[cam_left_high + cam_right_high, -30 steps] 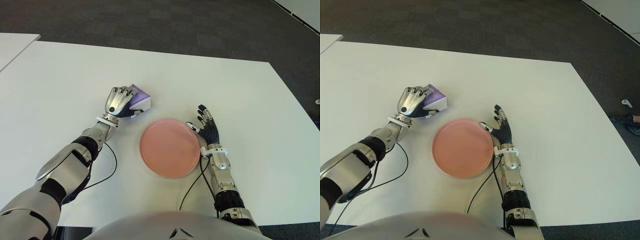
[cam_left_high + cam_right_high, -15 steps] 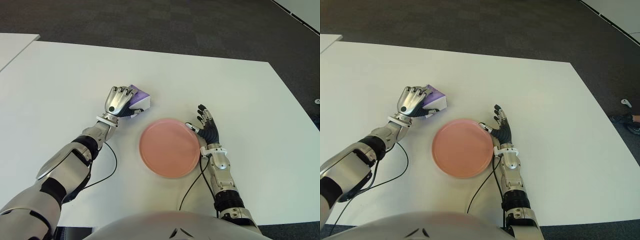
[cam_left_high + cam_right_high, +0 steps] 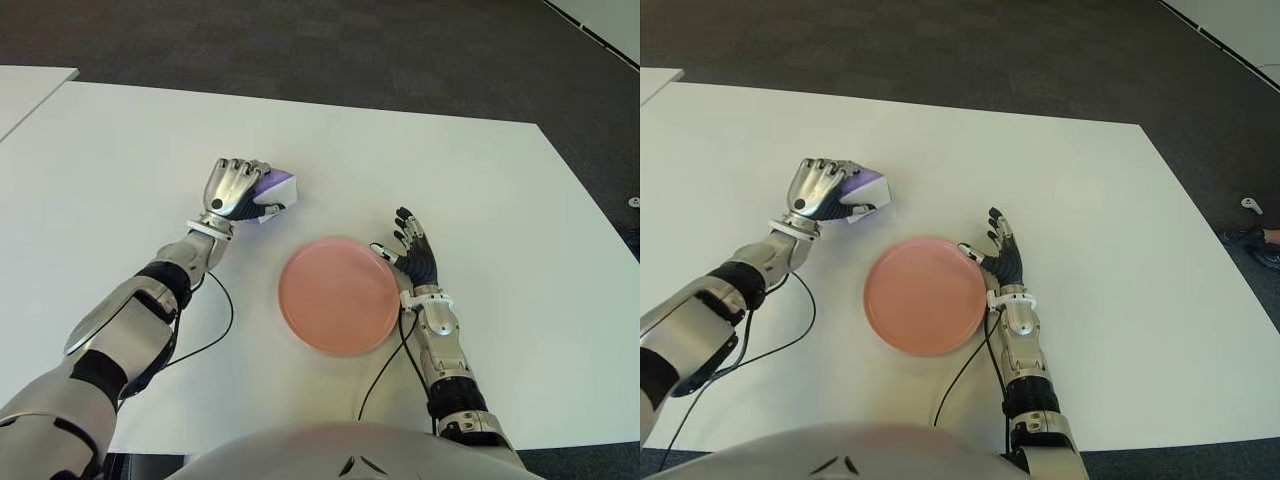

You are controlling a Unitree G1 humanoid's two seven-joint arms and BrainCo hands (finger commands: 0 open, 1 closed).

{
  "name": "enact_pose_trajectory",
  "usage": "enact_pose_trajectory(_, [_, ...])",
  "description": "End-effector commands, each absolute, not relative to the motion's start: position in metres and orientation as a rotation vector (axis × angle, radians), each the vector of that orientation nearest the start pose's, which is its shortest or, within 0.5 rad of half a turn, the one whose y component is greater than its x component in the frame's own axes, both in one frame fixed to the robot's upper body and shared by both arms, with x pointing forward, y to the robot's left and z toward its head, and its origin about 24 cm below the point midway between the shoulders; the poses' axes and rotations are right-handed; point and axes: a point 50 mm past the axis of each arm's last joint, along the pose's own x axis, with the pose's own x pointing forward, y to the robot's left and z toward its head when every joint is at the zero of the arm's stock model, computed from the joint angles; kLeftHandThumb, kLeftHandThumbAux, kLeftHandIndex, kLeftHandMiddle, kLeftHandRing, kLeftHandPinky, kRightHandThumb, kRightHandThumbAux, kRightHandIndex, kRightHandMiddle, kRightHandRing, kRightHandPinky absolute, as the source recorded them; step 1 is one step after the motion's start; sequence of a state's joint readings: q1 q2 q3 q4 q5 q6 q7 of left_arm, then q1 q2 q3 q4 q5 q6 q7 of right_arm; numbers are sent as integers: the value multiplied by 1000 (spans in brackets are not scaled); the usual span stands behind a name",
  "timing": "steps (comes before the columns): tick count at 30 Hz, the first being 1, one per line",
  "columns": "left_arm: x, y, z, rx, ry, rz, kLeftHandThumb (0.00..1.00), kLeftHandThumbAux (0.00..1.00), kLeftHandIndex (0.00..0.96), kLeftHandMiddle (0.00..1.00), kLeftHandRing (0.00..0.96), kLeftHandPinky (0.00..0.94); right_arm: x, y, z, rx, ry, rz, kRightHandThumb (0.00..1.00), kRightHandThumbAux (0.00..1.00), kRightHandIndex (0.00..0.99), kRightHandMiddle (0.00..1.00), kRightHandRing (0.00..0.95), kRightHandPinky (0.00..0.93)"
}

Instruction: Put the tissue paper into the plate.

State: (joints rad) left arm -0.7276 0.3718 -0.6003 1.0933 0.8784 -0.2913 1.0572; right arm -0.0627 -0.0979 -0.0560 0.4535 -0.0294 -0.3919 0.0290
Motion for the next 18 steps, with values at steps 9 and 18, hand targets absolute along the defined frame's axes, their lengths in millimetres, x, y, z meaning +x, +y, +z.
enact_pose_trajectory(9, [335,132,119,1204,-936,293,747,698,442,856,854,841,236,-182,-37,-107,147,-5,0,814,1,3,0,22])
enact_pose_trajectory(18, [290,104,127,924,-1110,72,750,698,443,854,855,830,238,-183,-36,-108,140,4,0,787,3,11,0,18])
